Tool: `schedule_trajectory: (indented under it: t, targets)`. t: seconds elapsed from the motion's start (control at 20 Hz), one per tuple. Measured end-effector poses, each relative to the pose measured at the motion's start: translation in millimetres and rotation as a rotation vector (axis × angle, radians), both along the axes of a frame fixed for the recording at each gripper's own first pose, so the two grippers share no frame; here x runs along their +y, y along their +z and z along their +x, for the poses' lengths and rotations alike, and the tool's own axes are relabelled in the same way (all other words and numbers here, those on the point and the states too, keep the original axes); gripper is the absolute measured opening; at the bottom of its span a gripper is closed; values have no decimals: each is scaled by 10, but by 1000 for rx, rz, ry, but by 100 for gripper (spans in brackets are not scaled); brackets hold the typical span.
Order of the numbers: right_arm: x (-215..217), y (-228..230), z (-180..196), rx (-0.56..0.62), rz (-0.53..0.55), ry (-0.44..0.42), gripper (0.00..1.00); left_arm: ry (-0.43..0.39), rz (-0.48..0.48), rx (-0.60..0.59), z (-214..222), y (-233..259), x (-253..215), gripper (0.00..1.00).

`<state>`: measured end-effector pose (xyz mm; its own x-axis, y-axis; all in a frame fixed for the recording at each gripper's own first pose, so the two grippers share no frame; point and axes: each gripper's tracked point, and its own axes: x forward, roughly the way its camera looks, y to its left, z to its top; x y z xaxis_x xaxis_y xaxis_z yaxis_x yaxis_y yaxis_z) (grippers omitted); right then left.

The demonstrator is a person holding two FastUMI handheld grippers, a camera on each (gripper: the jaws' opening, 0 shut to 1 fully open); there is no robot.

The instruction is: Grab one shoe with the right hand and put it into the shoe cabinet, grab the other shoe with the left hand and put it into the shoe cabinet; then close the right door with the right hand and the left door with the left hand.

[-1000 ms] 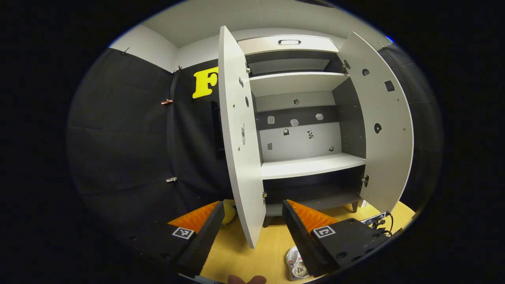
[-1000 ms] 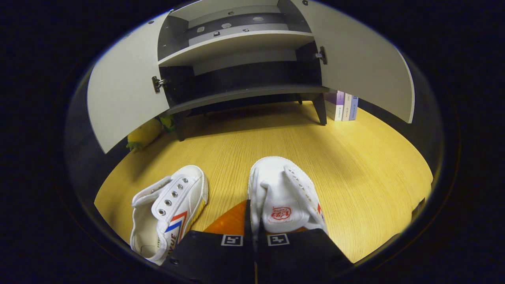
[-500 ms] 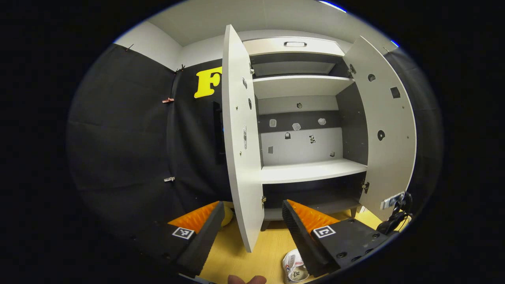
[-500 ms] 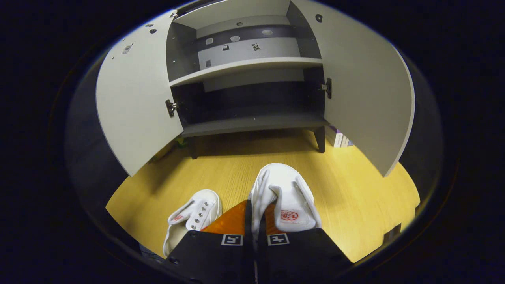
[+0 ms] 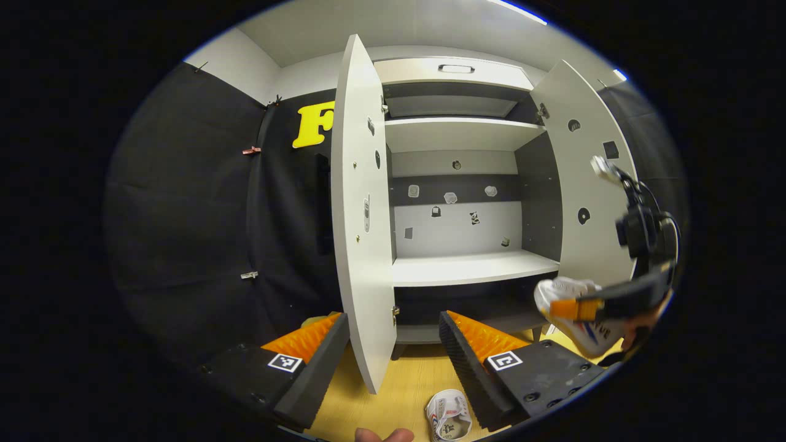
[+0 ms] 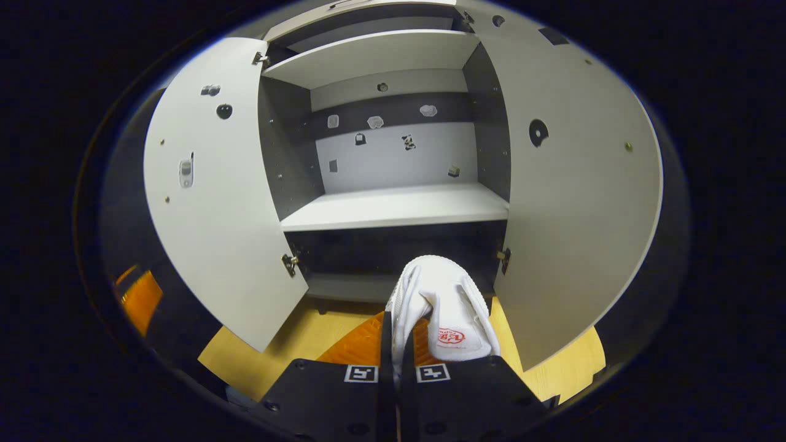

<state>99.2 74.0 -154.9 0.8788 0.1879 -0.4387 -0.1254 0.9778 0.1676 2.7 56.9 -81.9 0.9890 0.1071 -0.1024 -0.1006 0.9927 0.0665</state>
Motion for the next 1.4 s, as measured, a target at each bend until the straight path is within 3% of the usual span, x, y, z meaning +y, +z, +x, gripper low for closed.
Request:
schedule_trajectory:
  t: [0.25,0.45,0.8,0.95,1.05,1.4]
  targets:
    - [-30,561,900,-55,-31,-19,7,-24,-31,-3,50,-22,-73,93]
    - [-47,759,1747,-58,-54,-32,7,-28,-34,4,84,-68,-70,93]
    - [-73,333,3090,22,-159,-36,7,-8,-61,13,164,-147,70,93]
    - [-75,74,3421,82,-156,-52,8,7,-62,14,170,-176,136,93]
    - [-136,-55,3596,95,-208,-69,7,17,-71,17,168,-191,163,93]
    - [-101,-359,3724,141,-294,-59,8,40,-72,41,120,-252,188,94]
